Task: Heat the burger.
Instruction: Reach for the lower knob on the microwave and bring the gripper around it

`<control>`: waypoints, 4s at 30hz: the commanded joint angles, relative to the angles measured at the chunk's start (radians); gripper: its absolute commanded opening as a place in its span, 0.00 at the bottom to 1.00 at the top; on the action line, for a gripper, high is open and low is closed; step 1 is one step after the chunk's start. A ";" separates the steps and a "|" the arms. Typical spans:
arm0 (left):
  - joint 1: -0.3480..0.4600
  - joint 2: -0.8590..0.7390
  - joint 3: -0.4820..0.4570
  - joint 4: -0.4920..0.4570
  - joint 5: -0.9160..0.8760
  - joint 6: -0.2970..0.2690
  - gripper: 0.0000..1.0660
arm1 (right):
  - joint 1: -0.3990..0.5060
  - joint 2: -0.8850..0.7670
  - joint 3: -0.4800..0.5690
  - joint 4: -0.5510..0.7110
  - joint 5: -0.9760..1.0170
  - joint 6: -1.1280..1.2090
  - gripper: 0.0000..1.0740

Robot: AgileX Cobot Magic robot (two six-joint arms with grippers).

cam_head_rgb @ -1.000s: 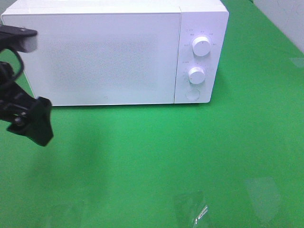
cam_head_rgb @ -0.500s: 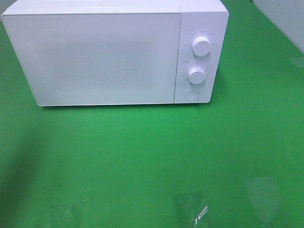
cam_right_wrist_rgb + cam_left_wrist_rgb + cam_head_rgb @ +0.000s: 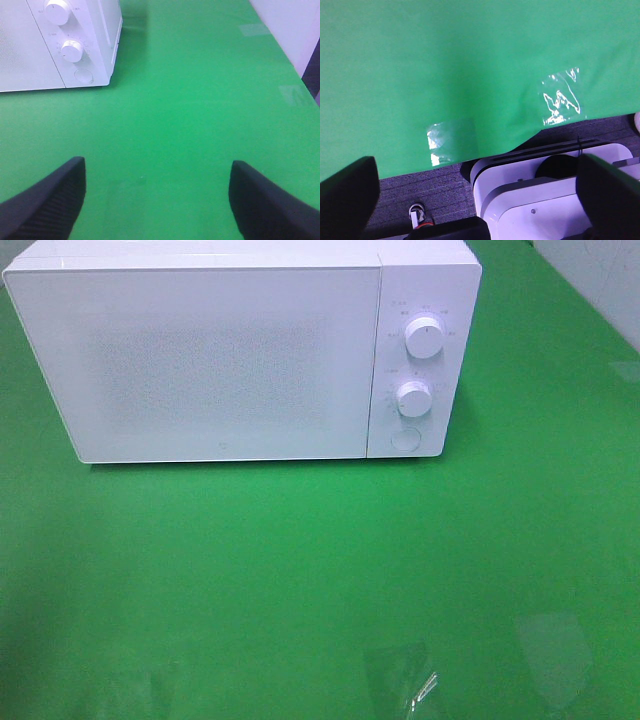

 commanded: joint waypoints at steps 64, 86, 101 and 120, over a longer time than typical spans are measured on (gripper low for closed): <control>0.002 -0.864 0.156 0.026 -0.151 -0.005 0.94 | -0.005 -0.029 0.003 0.005 -0.009 0.000 0.70; 0.002 -0.864 0.156 0.026 -0.151 -0.005 0.94 | -0.005 -0.028 0.003 0.006 -0.009 0.004 0.70; 0.002 -0.863 0.156 0.026 -0.151 -0.005 0.94 | -0.005 0.006 -0.028 0.005 -0.074 0.003 0.70; 0.002 -0.862 0.156 0.049 -0.143 -0.004 0.94 | -0.005 0.328 0.035 0.001 -0.545 0.003 0.70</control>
